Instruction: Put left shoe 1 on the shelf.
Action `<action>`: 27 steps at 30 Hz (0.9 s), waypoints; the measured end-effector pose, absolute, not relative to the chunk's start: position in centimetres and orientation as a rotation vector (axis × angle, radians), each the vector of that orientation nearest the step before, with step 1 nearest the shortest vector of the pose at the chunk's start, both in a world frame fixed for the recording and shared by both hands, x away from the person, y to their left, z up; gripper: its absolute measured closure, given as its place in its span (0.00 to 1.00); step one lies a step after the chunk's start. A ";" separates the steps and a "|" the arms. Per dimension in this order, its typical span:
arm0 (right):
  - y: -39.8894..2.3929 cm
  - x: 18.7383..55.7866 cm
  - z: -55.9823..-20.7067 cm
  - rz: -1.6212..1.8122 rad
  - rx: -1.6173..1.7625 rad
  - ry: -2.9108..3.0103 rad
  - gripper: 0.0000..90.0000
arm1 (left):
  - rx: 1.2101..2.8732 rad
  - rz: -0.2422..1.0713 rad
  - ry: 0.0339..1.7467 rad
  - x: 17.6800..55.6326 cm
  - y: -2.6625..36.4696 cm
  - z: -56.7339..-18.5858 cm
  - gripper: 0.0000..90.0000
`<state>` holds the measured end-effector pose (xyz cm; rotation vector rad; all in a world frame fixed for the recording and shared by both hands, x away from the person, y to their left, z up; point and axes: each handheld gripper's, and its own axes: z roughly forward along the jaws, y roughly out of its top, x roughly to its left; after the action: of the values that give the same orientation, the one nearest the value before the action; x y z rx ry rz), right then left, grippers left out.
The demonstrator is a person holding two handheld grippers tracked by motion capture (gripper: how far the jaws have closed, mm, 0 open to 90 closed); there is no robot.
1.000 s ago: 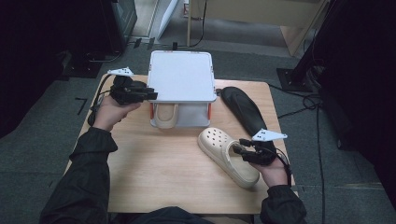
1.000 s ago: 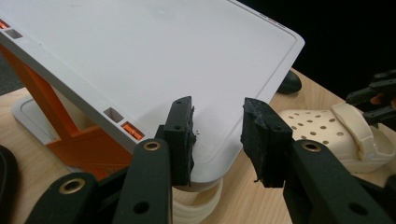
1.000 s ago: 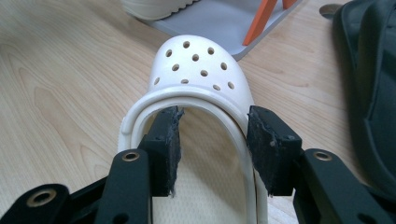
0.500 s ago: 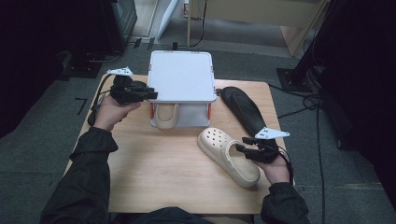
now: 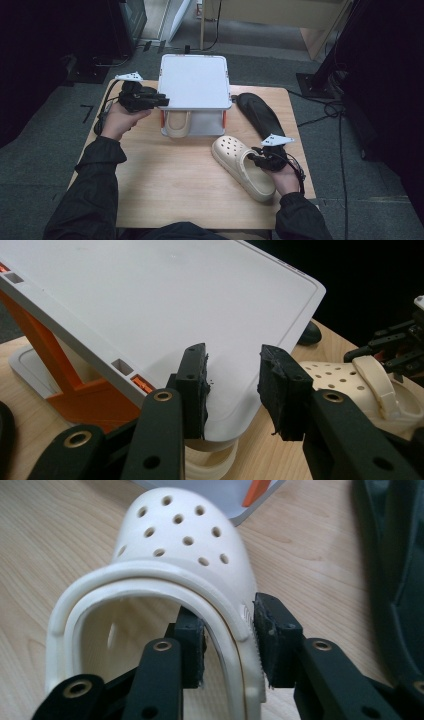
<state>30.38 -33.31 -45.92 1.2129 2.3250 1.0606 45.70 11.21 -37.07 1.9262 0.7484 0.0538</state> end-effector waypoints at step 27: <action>-26.5 29.2 -45.2 1.070 1.341 2.288 0.73 | 1.926 0.056 0.747 45.7 11.2 -37.1 0.72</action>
<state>29.24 -26.46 -45.17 1.3410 2.2875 1.0696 45.70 11.19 -37.08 1.9262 0.7474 0.0560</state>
